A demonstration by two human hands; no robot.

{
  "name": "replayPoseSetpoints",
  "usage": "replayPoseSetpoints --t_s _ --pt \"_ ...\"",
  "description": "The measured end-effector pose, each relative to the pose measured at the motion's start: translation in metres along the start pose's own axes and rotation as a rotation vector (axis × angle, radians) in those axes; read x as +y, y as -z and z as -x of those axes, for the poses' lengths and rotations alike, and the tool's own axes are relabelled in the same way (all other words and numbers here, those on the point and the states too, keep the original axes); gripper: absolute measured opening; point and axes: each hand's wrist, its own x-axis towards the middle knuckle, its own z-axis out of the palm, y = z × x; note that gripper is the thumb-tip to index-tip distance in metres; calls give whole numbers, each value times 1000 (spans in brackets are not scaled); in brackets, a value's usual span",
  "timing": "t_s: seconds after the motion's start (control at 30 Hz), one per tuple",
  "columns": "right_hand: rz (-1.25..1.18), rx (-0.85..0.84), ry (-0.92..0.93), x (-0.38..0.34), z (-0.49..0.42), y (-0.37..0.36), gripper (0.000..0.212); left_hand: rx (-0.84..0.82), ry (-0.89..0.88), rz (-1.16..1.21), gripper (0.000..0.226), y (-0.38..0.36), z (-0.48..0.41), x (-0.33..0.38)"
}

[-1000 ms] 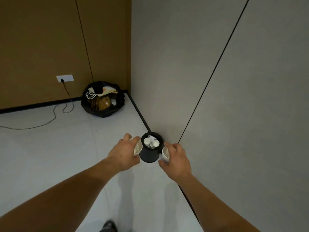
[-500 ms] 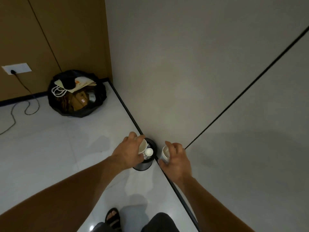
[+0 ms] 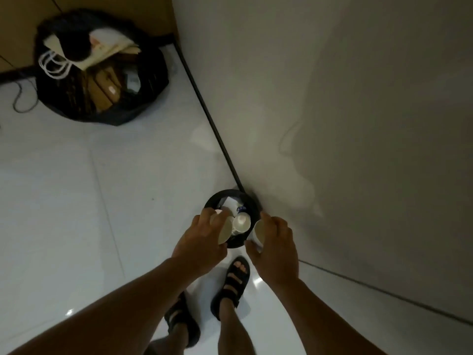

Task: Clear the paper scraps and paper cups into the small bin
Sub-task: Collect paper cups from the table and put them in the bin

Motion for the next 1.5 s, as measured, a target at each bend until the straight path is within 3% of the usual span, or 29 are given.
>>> replayPoseSetpoints --t_s 0.27,0.47,0.7,0.97,1.3,1.5 --pt "60 -65 56 74 -71 -163 78 45 25 -2 58 -138 -80 -98" --pt "198 -47 142 117 -95 -238 78 38 31 -76 69 -215 -115 -145" --pt "307 46 195 137 -124 -258 72 107 -29 -297 69 -242 -138 -160" --pt "485 -48 219 146 -114 -279 91 -27 1 -468 103 -264 -146 -175" --pt "585 -35 221 154 -115 -291 99 97 -43 -458 100 -269 -146 -181" --pt "584 -75 198 154 -119 -291 102 21 -14 -507 106 -271 -150 -180"
